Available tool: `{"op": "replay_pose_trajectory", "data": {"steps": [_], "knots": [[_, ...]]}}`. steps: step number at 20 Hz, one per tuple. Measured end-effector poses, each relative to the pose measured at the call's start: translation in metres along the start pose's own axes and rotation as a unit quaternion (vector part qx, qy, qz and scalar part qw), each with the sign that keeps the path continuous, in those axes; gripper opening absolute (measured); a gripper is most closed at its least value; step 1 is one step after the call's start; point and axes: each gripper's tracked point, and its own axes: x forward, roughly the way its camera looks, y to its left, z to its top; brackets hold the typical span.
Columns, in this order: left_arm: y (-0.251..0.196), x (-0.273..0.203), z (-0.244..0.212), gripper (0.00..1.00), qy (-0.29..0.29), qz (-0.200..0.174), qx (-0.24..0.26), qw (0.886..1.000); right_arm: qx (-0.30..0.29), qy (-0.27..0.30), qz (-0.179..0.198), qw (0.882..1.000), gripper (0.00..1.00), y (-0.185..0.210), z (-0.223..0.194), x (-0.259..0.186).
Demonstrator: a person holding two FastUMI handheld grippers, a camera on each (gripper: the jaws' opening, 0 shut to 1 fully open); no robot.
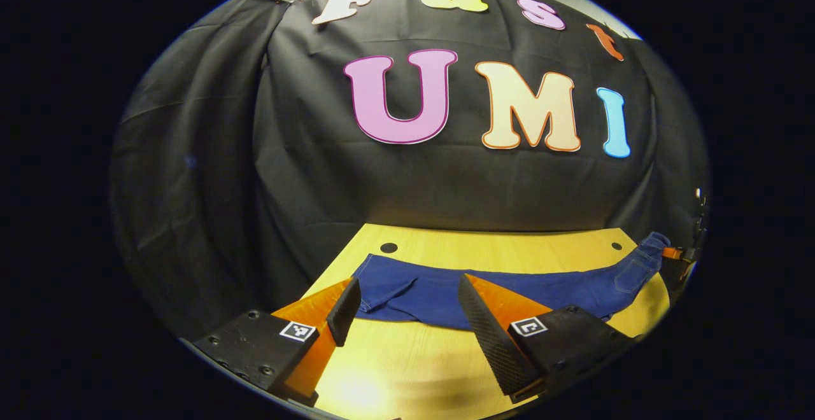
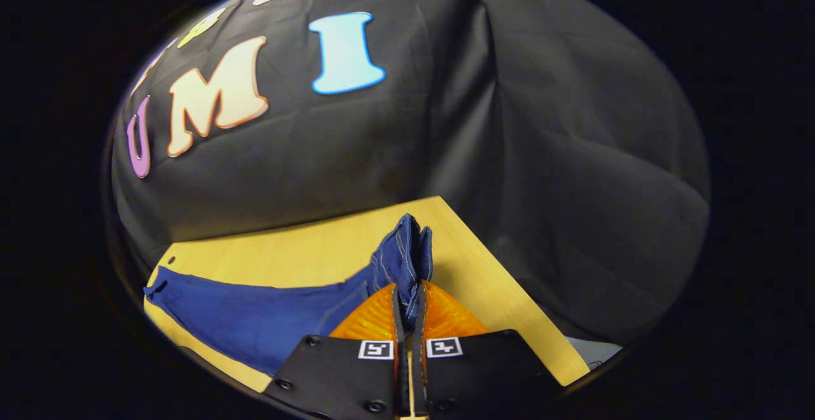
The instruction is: Grasp the waist and the cuffs of the jeans and fold them to make the two legs overlap; first hold the waist and fold one-third of the jeans toward the cuffs, then hold the cuffs and fold the remaining one-third in the same direction to finish folding.
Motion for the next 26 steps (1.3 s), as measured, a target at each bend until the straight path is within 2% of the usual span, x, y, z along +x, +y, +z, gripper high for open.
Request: {"op": "replay_pose_trajectory", "data": {"steps": [1, 3, 4, 7, 8, 9, 15, 17, 18, 22, 25, 26], "knots": [[0.004, 0.006, -0.003, 0.95, 0.008, -0.005, -0.003, 1.0, -0.011, -0.009, 0.008, 1.0, 0.04, 0.016, 0.009, -0.006], [0.014, 0.016, -0.004, 0.95, 0.017, -0.01, -0.002, 1.0, -0.025, -0.024, 0.021, 0.999, 0.02, 0.051, 0.025, -0.014], [0.018, 0.021, -0.003, 0.95, 0.017, -0.014, 0.0, 1.0, -0.023, -0.028, 0.028, 0.999, 0.05, 0.067, 0.031, -0.014], [0.031, 0.033, 0.0, 0.95, 0.016, -0.03, 0.004, 0.999, -0.016, -0.037, 0.04, 0.998, 0.04, 0.113, 0.043, -0.017], [0.039, 0.037, 0.001, 0.95, 0.017, -0.031, 0.005, 0.999, -0.019, -0.043, 0.045, 0.998, 0.01, 0.128, 0.048, -0.02], [0.046, 0.042, 0.001, 0.95, 0.019, -0.033, 0.006, 0.999, -0.021, -0.047, 0.051, 0.997, 0.04, 0.142, 0.051, -0.024], [0.085, 0.072, -0.003, 0.95, 0.036, -0.052, 0.015, 0.998, 0.002, -0.078, 0.095, 0.992, 0.04, 0.235, 0.073, -0.048], [0.095, 0.082, -0.004, 0.95, 0.041, -0.062, 0.018, 0.997, 0.0, -0.083, 0.106, 0.991, 0.04, 0.263, 0.07, -0.055], [0.1, 0.09, -0.005, 0.95, 0.044, -0.067, 0.02, 0.997, -0.001, -0.085, 0.112, 0.99, 0.07, 0.272, 0.064, -0.058], [0.115, 0.11, -0.016, 0.95, 0.06, -0.093, 0.024, 0.994, 0.013, -0.082, 0.138, 0.987, 0.04, 0.336, 0.039, -0.064], [0.12, 0.121, -0.027, 0.95, 0.074, -0.113, 0.03, 0.99, 0.028, -0.064, 0.162, 0.984, 0.04, 0.377, 0.012, -0.065], [0.123, 0.123, -0.031, 0.95, 0.079, -0.117, 0.033, 0.989, 0.034, -0.054, 0.172, 0.983, 0.07, 0.391, 0.001, -0.064]]}}
